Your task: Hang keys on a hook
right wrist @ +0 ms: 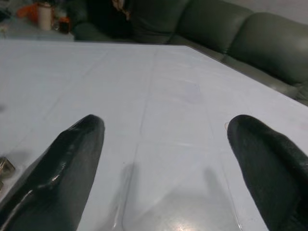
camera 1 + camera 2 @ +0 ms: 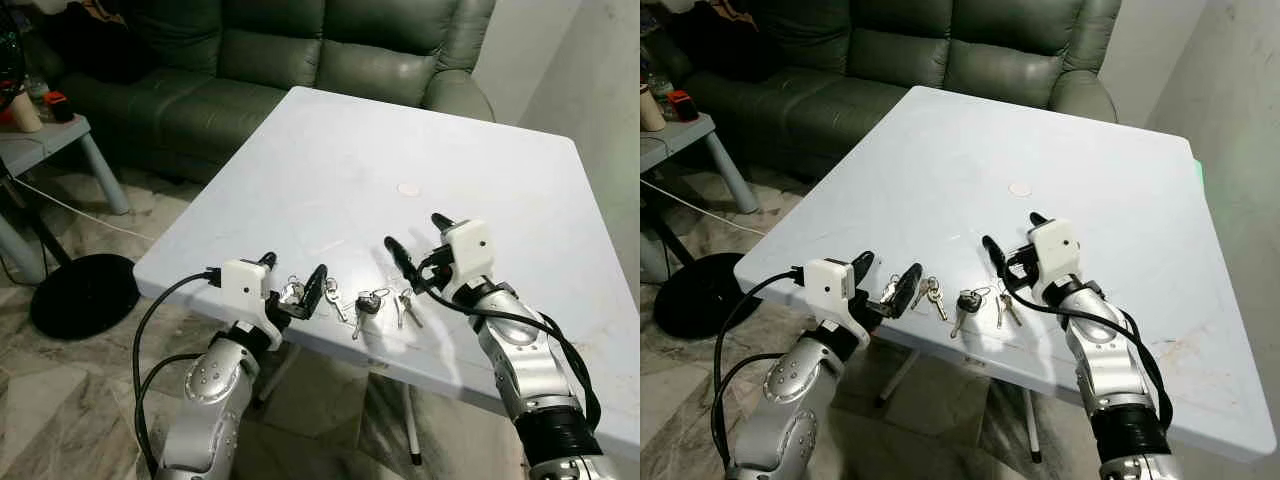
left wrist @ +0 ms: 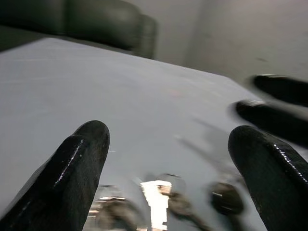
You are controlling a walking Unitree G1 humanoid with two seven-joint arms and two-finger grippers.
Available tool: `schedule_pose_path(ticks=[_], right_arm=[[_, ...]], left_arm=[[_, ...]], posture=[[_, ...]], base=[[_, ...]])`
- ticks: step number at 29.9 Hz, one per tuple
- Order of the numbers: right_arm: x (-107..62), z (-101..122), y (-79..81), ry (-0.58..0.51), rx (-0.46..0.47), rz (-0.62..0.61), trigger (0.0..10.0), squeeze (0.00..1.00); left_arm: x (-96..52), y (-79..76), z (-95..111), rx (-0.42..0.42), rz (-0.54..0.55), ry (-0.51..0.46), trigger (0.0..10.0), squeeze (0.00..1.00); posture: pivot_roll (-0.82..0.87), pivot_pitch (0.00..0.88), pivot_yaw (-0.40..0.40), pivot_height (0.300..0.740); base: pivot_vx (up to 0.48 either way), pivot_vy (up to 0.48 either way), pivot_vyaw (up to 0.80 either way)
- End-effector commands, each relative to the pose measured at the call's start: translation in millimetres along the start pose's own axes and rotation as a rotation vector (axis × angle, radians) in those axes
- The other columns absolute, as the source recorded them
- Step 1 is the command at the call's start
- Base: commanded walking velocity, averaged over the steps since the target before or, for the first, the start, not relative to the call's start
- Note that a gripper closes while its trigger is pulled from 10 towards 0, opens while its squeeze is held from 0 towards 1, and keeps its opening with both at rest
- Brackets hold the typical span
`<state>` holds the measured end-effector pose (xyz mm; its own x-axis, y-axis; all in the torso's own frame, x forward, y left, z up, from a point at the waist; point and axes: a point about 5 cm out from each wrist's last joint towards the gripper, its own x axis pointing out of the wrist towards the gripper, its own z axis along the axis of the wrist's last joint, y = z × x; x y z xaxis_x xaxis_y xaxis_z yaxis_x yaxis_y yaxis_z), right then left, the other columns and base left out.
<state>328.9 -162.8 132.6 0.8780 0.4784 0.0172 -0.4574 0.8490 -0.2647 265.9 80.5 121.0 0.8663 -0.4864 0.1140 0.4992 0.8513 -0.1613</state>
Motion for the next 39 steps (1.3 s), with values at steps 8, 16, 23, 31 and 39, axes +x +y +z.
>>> schedule_pose_path(ticks=[8,16,23,31,39], right_arm=[[-5.7,-8,-13.4,0.066,-0.115,0.158,10.0,0.0],[-7.7,-5,-19.2,0.075,-0.144,0.206,10.0,0.0],[-7.3,-9,-18.2,0.078,-0.205,0.269,10.0,0.0],[-11.9,-12,-19.2,0.086,-0.259,0.328,10.0,0.0],[-15.1,-17,-14.8,0.1,-0.255,0.415,10.0,0.0]], left_arm=[[1.3,-18.7,-3,0.01,-0.087,0.024,10.0,0.0],[0.4,-19.9,-3,0.003,-0.086,0.026,10.0,0.0],[1.3,-20.3,-2,0.003,-0.085,0.03,10.0,0.0],[1.8,-21.7,-1,0.004,-0.086,0.027,10.0,0.0],[3.4,-21.3,2,-0.003,-0.087,0.019,10.0,0.0]], posture=[[0.06,0.071,-0.09,0.74],[0.06,0.076,-0.093,0.74],[0.06,0.076,-0.094,0.74],[0.06,0.069,-0.097,0.74],[0.06,0.057,-0.095,0.74]], base=[[0.0,0.0,0.0],[0.0,0.0,0.0],[0.0,0.0,0.0],[0.0,0.0,0.0],[0.0,0.0,0.0]])
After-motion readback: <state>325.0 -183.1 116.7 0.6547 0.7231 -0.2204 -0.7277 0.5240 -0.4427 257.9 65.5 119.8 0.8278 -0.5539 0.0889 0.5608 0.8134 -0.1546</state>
